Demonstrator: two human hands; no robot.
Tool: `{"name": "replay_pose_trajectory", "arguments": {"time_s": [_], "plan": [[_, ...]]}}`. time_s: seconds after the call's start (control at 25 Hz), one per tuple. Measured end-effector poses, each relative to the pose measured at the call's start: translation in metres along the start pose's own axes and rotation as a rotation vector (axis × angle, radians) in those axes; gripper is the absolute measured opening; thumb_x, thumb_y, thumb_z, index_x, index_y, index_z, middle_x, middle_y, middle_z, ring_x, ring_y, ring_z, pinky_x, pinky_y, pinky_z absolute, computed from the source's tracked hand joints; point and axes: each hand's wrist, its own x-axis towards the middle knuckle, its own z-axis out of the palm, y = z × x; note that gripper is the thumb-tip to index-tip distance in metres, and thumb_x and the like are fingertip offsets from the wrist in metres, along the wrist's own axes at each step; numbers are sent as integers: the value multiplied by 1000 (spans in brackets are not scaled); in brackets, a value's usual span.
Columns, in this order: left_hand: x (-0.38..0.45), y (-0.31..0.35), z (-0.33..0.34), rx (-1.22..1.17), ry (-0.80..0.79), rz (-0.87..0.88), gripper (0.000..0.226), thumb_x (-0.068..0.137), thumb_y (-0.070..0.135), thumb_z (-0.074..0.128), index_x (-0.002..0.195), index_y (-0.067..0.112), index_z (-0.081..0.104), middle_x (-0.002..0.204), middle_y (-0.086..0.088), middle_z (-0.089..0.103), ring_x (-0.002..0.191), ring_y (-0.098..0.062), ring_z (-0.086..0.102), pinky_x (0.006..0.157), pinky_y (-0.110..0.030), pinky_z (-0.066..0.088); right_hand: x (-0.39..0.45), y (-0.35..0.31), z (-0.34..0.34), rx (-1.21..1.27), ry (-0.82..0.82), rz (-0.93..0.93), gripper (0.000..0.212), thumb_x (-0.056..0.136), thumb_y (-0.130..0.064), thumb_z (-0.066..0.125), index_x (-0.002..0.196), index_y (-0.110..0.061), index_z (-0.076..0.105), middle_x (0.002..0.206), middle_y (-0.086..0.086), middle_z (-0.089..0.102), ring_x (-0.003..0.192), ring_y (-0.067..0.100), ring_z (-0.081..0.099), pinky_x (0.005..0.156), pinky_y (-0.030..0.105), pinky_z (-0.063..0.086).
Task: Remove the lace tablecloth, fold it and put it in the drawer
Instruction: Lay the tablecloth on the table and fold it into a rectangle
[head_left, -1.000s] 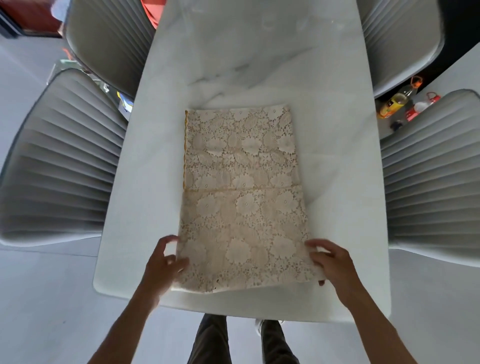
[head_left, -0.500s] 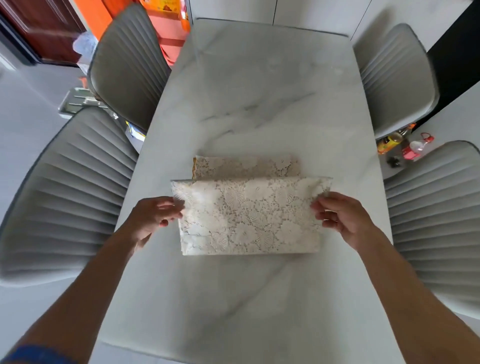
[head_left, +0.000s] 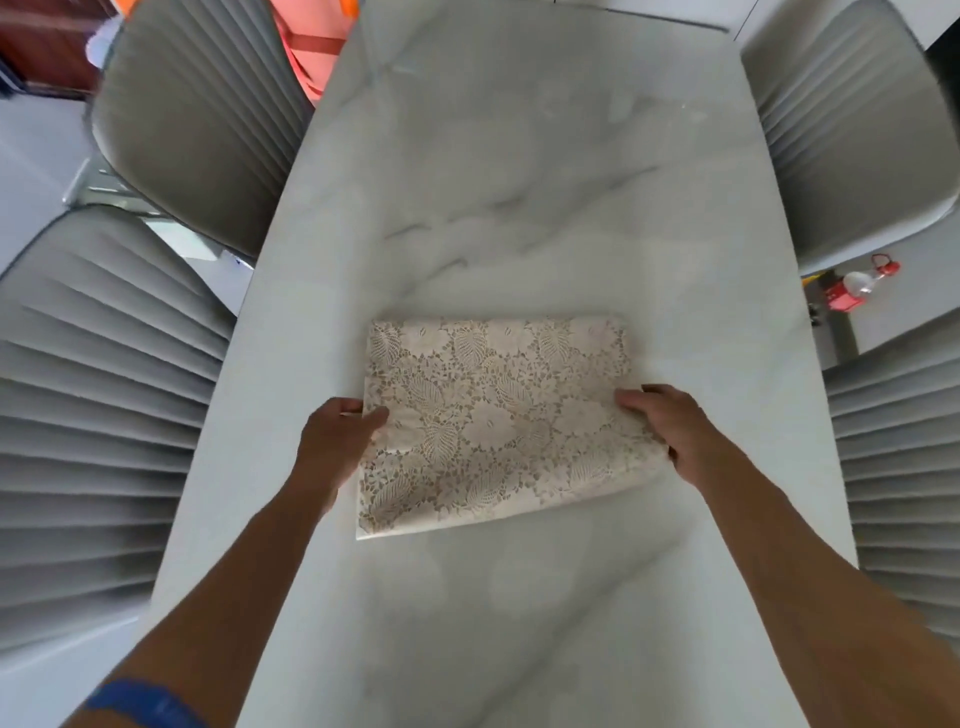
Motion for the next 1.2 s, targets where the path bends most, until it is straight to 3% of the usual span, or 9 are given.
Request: {"name": "replay_pose_trajectory", "arguments": {"time_s": [0.2,0.32,0.52,0.6,0.68,0.84,0.96,1.08,1.2], "plan": [[-48,-48,-6,-9,-6,-93,17,79,21,79,89,21,67,81,4,69,67,-10,59,60,-24,45,-35,42,-25,10,-410,-89,60,72,-49,81,123,-21,67,120,0,74,112,17,69,92,32,47],[-52,-56,0,60,16,-41,7,87,21,71,83,20,65,82,4,66,72,-12,57,60,-24,41,-33,43,-27,-27,-359,-151,75,57,-53,90,113,-6,72,114,9,75,111,26,70,102,40,48],[-61,-60,9,37,63,36,16,96,27,57,88,13,61,77,-4,65,68,-17,54,58,-28,40,-36,60,-35,-31,-447,-148,50,74,-33,86,119,-17,70,116,5,75,108,20,71,94,33,51],[-69,-64,14,43,83,64,16,98,26,54,90,13,59,78,-3,66,68,-17,56,59,-28,40,-38,68,-31,-171,-208,-170,21,84,-25,79,96,-8,75,86,0,79,85,22,74,75,23,53],[-77,-66,20,58,144,71,16,98,27,54,93,12,58,78,-2,67,69,-16,59,61,-30,42,-41,73,-22,-341,62,-199,34,91,-31,68,68,-6,68,58,-3,68,62,20,63,58,24,46],[-87,-67,29,161,260,38,21,95,30,53,85,14,62,73,0,66,74,-23,62,68,-36,47,-57,89,-19,-380,159,-221,43,93,-34,61,54,-14,62,53,-5,67,50,5,60,56,27,41],[-90,-71,30,250,311,60,23,94,24,54,80,12,68,78,-9,65,77,-32,61,73,-38,47,-66,97,-24,-392,241,-231,11,85,-23,70,76,-20,66,68,-5,69,67,14,64,63,26,43],[-95,-75,29,299,364,106,8,89,24,62,87,16,64,84,-6,63,78,-30,60,75,-35,44,-68,94,-19,-446,294,-158,38,80,-27,74,110,-14,55,88,-1,65,82,22,64,77,33,49],[-94,-72,26,293,333,120,10,83,25,67,85,23,57,78,6,65,78,-25,63,71,-32,40,-57,77,-12,-261,191,-29,36,78,-33,76,103,-9,64,91,6,73,82,22,70,79,35,56]]}}
